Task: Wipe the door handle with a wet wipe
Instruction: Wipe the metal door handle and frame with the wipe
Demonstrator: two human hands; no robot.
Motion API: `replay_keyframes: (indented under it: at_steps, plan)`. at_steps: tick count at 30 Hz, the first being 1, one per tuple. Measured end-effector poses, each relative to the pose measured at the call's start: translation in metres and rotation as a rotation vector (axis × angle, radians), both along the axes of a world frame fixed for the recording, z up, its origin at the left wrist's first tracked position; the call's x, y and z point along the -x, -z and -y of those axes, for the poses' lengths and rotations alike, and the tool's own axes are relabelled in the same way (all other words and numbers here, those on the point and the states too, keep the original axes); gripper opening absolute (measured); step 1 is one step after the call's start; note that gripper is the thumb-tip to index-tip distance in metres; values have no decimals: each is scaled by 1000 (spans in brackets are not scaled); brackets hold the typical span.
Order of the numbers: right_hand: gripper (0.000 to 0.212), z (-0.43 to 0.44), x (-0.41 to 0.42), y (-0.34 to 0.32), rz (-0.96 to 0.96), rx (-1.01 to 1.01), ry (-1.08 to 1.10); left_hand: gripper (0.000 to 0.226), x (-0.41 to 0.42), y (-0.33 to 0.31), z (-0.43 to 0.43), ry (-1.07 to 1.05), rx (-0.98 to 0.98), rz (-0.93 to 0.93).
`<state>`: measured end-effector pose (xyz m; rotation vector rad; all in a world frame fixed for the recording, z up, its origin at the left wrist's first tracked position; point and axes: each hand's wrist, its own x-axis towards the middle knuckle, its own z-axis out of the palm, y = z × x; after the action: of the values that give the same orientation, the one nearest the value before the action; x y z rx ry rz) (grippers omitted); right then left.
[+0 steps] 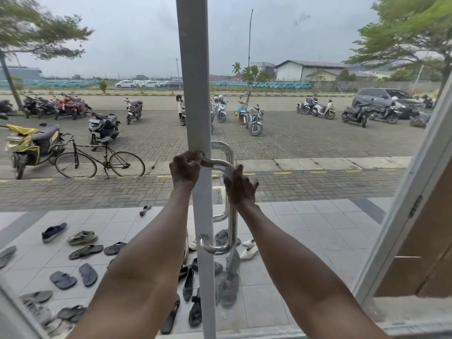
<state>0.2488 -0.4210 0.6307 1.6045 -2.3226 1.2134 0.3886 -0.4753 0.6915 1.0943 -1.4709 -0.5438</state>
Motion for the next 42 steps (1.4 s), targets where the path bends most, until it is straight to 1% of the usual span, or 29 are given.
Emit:
replay_keyframes:
  at_steps: [2,5,9,11,13,15,20,21,23,25,29,31,34,36,37,41,42]
  plan:
    - [43,-1,-1,5,43,-4,7,20,-1,0,-1,5,-1,6]
    - [46,-3,-1,0,17,-42,-2,21,-2,-1,0,7,-4,25]
    - [52,-3,4,-22,-208,-107,-13,22,-1,1,3,14,11,21]
    - [48,-1,1,-34,-319,-87,-48,22,0,2,3,9,24,12]
    - [40,2,-2,-40,-379,-53,-74,22,0,4,4,2,39,3]
    - [37,4,-4,-39,-340,-31,-78,21,-1,5,5,-1,55,6]
    - [45,2,-2,-12,-109,0,-43,21,-3,8,9,0,92,30]
    - [45,1,-2,-7,-69,4,-43,21,-3,9,8,-4,128,67]
    - [46,-1,-3,0,1,17,-53,22,-7,12,9,-2,261,209]
    - [52,-4,-5,3,40,7,-55,27,-13,16,11,41,394,347]
    - [58,-8,-6,0,70,-36,-79,34,-24,18,12,76,538,505]
    - [51,-10,-3,-8,63,-50,-98,38,-26,18,11,100,568,581]
    - [31,-7,2,-25,-92,-20,-147,39,-29,17,14,131,573,656]
    - [30,-3,0,-33,-181,-9,-149,36,-30,18,15,131,596,682]
    - [29,-1,-2,-34,-195,-3,-133,35,-31,19,16,129,617,683]
    - [20,-1,-8,-23,-84,55,-74,37,-31,29,19,129,652,647]
    - [21,-1,-7,-18,-56,65,-70,38,-30,32,21,124,645,633]
